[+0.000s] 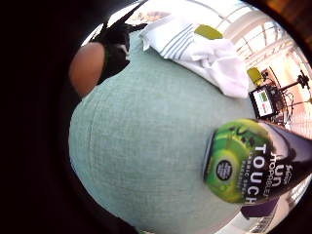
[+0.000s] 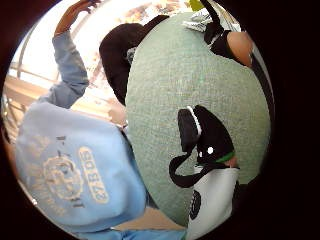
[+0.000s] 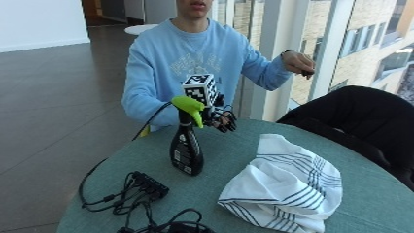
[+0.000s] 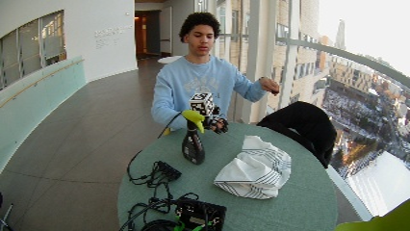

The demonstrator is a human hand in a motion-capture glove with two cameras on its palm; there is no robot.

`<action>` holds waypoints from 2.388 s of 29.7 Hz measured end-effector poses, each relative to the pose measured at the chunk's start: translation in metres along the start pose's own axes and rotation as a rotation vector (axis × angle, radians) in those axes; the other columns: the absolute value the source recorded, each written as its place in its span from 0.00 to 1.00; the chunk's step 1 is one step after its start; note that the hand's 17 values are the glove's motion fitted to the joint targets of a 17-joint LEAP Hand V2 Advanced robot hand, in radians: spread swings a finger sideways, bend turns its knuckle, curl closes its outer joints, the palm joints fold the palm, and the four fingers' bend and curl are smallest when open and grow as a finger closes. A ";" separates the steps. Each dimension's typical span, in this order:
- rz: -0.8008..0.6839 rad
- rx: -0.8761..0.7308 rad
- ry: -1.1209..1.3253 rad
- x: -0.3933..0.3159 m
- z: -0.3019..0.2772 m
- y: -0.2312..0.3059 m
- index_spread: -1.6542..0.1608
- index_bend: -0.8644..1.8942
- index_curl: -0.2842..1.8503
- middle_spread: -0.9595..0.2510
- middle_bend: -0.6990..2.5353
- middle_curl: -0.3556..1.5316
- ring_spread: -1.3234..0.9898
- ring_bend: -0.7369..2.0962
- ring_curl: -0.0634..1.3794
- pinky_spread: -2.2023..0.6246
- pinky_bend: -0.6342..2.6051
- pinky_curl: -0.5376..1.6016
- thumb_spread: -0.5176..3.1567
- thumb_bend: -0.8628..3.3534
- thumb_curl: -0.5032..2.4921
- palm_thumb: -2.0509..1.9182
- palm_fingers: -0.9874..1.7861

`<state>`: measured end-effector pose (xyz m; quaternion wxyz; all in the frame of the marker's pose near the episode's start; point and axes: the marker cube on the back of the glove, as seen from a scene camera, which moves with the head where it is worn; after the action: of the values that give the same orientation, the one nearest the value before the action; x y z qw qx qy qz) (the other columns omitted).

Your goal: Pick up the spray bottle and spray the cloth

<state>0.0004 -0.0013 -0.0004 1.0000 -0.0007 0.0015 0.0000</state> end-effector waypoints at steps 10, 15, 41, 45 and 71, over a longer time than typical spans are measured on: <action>0.014 -0.003 0.013 0.003 -0.005 -0.007 0.76 0.39 0.24 0.72 0.34 0.31 0.54 0.38 0.20 0.83 0.25 0.33 0.37 0.29 0.23 0.67 0.65; 0.004 -0.006 0.004 0.003 -0.001 -0.007 0.74 0.38 0.26 0.71 0.33 0.33 0.54 0.38 0.21 0.84 0.25 0.34 0.41 0.28 0.23 0.67 0.65; 0.404 0.265 -0.272 0.055 -0.047 0.135 0.72 0.35 0.25 0.70 0.31 0.38 0.53 0.41 0.28 0.84 0.27 0.38 0.44 0.23 0.25 0.66 0.66; 0.508 0.302 -0.281 0.088 -0.049 0.155 0.72 0.35 0.25 0.70 0.31 0.38 0.54 0.42 0.28 0.83 0.26 0.39 0.44 0.22 0.25 0.67 0.67; 0.586 0.464 -0.905 0.164 -0.024 0.074 0.70 0.34 0.21 0.72 0.29 0.40 0.55 0.45 0.30 0.84 0.31 0.42 0.44 0.20 0.26 0.68 0.62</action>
<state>0.1644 0.0731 -0.0246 0.8336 0.2188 -0.4254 0.2763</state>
